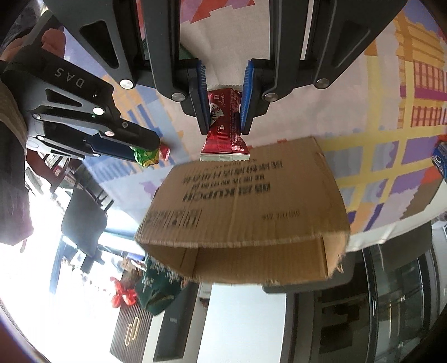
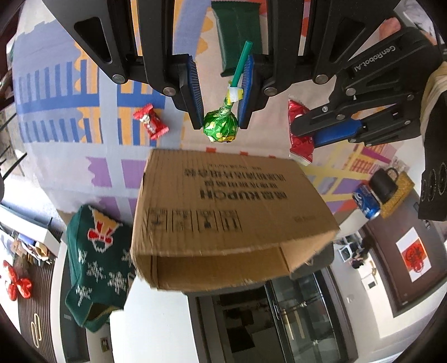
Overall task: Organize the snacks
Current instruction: 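Carry red packet and lollipop over the box and release both inside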
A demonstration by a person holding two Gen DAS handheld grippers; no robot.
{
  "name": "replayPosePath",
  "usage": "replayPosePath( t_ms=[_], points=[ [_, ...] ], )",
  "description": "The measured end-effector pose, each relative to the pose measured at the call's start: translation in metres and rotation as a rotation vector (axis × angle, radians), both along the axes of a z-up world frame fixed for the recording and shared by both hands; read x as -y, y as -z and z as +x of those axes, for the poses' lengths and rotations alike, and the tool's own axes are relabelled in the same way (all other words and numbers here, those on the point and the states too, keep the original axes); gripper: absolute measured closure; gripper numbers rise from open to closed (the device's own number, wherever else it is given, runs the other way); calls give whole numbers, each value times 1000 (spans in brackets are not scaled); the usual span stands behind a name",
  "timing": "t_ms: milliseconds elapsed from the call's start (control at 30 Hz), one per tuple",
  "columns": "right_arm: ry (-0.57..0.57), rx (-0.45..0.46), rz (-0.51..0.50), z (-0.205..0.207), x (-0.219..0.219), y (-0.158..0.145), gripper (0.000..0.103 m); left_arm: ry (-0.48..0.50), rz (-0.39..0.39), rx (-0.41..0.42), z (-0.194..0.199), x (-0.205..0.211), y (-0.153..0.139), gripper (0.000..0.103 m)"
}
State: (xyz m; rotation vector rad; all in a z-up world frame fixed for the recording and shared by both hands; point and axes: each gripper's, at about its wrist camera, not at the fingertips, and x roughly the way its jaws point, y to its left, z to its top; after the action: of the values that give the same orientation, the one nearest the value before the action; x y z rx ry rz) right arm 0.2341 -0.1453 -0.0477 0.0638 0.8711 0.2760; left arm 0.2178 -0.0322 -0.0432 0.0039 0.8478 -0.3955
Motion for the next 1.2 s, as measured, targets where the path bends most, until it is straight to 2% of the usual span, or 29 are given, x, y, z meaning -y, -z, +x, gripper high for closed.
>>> replayPosePath(
  t_ms=[333,733,967,1200],
  points=[
    [-15,108,-5,1,-3,-41,77,-18,-18,96,6,-2,-40,81],
    [-22,228,-15,29,-1,-91,77,-79,-30,184,42,-6,-87,81],
    [-31,233,-28,55,-1,-104,77,-109,-13,165,73,-6,-98,81],
    [-62,202,-48,90,-2,-105,76,-174,10,78,110,-2,-97,80]
  ],
)
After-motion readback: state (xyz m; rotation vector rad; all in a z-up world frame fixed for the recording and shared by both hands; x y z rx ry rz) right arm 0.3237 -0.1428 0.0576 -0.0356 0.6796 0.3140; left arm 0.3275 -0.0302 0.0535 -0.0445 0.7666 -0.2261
